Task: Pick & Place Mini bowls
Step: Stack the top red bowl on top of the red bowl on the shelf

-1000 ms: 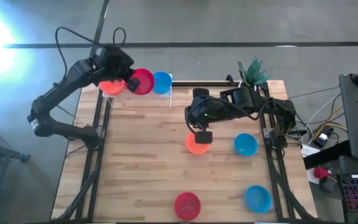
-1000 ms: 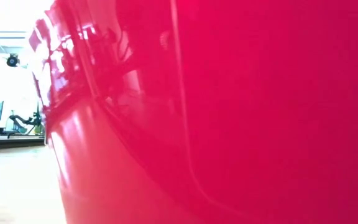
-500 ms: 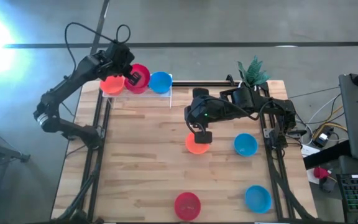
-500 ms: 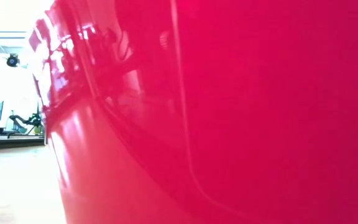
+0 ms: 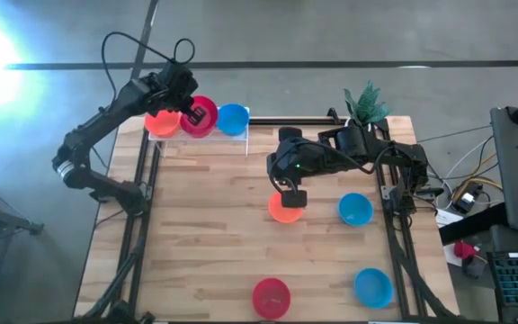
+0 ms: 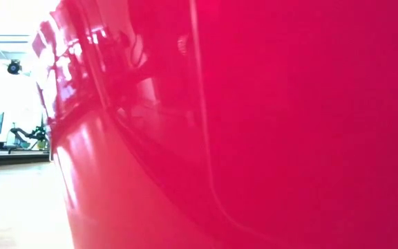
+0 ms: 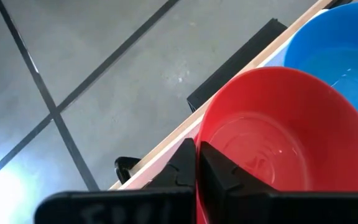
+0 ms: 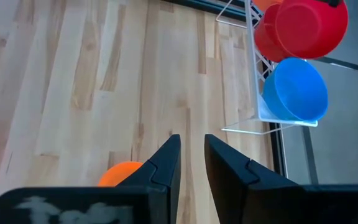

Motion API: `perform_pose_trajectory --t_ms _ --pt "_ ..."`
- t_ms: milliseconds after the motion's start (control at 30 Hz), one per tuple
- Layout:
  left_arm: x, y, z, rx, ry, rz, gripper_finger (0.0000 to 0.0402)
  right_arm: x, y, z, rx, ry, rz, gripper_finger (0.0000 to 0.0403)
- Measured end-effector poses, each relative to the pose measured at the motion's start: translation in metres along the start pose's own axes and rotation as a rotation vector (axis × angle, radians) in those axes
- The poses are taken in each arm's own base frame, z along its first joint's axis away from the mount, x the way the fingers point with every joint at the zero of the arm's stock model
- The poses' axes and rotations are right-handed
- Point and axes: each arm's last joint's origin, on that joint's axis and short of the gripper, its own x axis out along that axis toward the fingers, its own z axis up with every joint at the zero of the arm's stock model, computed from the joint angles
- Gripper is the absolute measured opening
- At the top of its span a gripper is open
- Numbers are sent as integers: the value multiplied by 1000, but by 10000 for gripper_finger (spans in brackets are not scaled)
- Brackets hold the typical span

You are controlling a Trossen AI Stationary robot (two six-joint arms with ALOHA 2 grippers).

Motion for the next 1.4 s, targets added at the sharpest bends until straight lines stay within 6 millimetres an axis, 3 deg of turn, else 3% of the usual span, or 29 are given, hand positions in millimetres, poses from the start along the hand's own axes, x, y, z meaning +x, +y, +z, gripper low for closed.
perform_pose_trajectory --t_ms 933,1400 --pt "0 0 0 -8 0 3 12 0 0 1 1 -6 -1 68" --pt "-1 0 0 -4 1 3 56 0 0 1 52 -8 0 68"
